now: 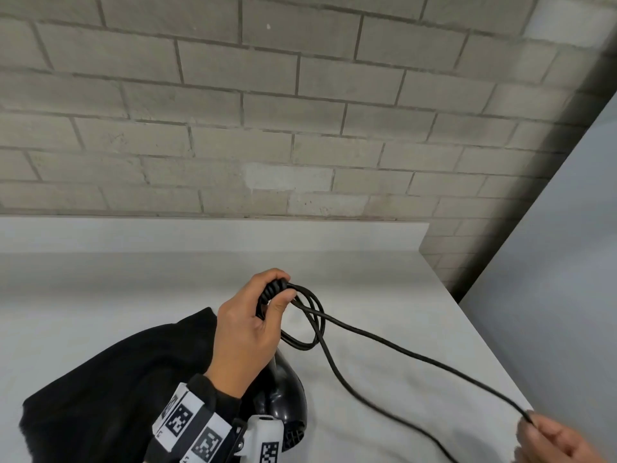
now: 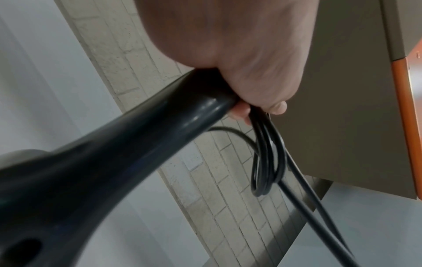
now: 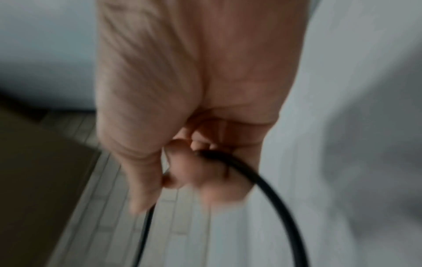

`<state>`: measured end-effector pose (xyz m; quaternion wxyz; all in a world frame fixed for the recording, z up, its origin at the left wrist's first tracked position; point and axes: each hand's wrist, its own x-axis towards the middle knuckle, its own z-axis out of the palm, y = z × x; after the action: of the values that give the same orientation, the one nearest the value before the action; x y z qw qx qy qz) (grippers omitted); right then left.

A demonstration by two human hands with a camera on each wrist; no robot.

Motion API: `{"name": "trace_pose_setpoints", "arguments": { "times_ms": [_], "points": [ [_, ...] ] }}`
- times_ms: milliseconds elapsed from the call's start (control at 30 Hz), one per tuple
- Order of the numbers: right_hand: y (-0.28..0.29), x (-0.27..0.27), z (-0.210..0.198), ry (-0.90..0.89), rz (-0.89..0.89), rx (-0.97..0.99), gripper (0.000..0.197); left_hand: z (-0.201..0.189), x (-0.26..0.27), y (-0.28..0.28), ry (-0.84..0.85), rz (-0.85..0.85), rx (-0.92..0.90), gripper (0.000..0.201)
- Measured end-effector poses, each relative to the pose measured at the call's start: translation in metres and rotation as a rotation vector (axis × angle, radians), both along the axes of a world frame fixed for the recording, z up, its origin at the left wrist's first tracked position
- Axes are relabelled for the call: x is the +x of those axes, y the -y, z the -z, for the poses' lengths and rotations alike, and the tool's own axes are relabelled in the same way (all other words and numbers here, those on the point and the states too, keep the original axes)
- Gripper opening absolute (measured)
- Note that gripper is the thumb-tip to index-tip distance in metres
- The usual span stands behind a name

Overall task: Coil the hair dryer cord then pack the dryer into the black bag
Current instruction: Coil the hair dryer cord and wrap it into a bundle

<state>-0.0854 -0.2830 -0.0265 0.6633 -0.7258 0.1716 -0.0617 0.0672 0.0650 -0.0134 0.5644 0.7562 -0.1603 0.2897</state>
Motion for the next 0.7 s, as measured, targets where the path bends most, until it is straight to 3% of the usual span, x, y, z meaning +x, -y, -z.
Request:
{"name": "trace_pose_setpoints", "arguments": {
  "times_ms": [33, 100, 200, 233, 300, 333, 367, 400, 433, 467, 533, 633, 700],
  "points": [
    [0.001, -0.002, -0.006, -0.054, -0.025, -0.116, 0.059, 0.001, 0.0, 0.0, -0.007, 0.001, 0.0, 0.023],
    [0.01, 0.006, 0.003, -0.235, 0.036, -0.106, 0.067, 0.002, 0.001, 0.0, -0.012, 0.006, 0.005, 0.023],
    [0.039, 0.003, 0.04, -0.288, 0.07, -0.146, 0.068, 0.001, 0.001, 0.0, -0.012, 0.005, 0.015, 0.024],
    [0.039, 0.007, 0.038, -0.242, 0.151, -0.156, 0.061, 0.001, 0.001, 0.001, -0.014, 0.002, 0.02, 0.024],
    [0.034, 0.022, 0.029, -0.115, 0.437, -0.24, 0.029, 0.001, 0.002, 0.002, -0.02, -0.009, 0.024, 0.025],
    [0.023, 0.028, 0.024, -0.246, 0.373, -0.136, 0.014, 0.001, 0.002, 0.002, -0.019, -0.015, 0.024, 0.025],
    [0.011, 0.032, 0.012, -0.398, 0.301, -0.06, 0.015, 0.001, 0.002, 0.002, -0.013, -0.022, 0.029, 0.026],
    [-0.003, 0.031, 0.006, -0.43, 0.244, -0.039, 0.039, 0.001, 0.001, 0.002, -0.006, -0.027, 0.037, 0.027],
    [-0.015, 0.032, -0.001, -0.361, 0.214, -0.037, 0.052, 0.001, 0.001, 0.002, -0.002, -0.03, 0.044, 0.028],
    [-0.028, 0.03, -0.009, -0.172, 0.145, -0.143, 0.053, 0.0, 0.0, 0.002, -0.002, -0.033, 0.046, 0.028],
    [-0.07, 0.023, -0.029, 0.133, -0.064, -0.468, 0.055, 0.0, 0.0, 0.002, -0.001, -0.034, 0.048, 0.029],
    [-0.133, 0.024, -0.039, 0.318, -0.248, -0.398, 0.021, -0.001, 0.0, 0.004, 0.017, -0.047, 0.069, 0.031],
    [-0.168, 0.036, -0.034, 0.372, -0.307, -0.42, 0.021, -0.001, 0.0, 0.005, 0.021, -0.055, 0.079, 0.032]
  ]
}}
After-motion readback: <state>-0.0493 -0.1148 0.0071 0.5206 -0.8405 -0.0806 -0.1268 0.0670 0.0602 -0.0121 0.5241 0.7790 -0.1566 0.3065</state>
